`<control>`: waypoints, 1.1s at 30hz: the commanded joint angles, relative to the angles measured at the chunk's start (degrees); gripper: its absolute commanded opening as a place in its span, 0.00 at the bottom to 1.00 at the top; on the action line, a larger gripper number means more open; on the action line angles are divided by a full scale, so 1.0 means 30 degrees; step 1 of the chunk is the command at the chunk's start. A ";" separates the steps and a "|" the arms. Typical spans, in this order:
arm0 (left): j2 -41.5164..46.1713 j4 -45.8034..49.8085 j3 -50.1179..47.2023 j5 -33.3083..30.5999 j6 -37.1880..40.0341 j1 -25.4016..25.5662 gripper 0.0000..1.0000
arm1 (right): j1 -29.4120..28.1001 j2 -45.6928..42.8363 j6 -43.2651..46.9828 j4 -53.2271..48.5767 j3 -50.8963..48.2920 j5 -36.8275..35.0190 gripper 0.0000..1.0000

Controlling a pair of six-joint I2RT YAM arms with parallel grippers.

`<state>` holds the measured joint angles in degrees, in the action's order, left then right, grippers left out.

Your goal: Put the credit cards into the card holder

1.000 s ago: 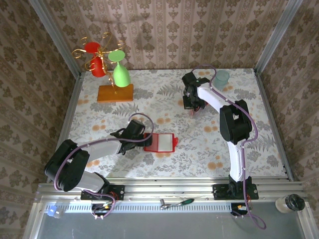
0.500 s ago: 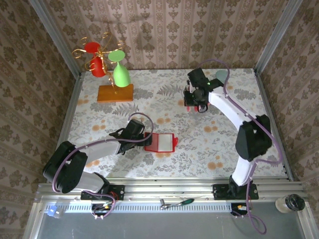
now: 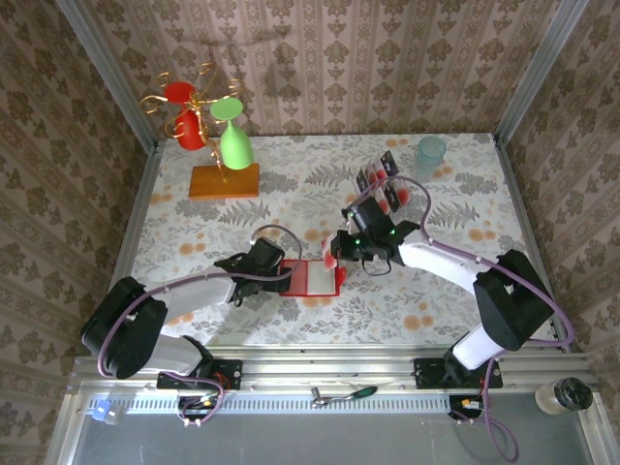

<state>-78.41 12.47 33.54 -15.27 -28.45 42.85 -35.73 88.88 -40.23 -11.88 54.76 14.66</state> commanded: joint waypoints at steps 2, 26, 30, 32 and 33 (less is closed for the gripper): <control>0.0049 0.1249 0.0598 -0.1262 -0.0232 0.0579 1.00 | -0.0460 -0.0351 -0.2055 0.4681 -0.1537 0.0900 0.00; 0.1178 0.2384 0.1914 -0.1573 -0.0442 0.1093 1.00 | -0.1685 0.3799 -0.3434 0.8779 -0.2463 0.2282 0.00; 0.0736 0.1957 0.1974 -0.1271 -0.0361 0.1101 1.00 | -0.1685 0.3888 -0.3579 0.8933 -0.2584 0.2357 0.00; 0.0415 0.1766 0.1946 -0.1239 -0.0332 0.1075 1.00 | -0.1685 0.3911 -0.3583 0.8943 -0.2637 0.2351 0.00; 0.0211 0.1682 0.1905 -0.1246 -0.0332 0.1097 1.00 | -0.1682 0.3914 -0.3584 0.8965 -0.2635 0.2377 0.00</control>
<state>-76.42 17.80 37.93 -19.35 -29.76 45.78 -40.42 99.48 -50.15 13.76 47.51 20.67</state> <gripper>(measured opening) 0.999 0.064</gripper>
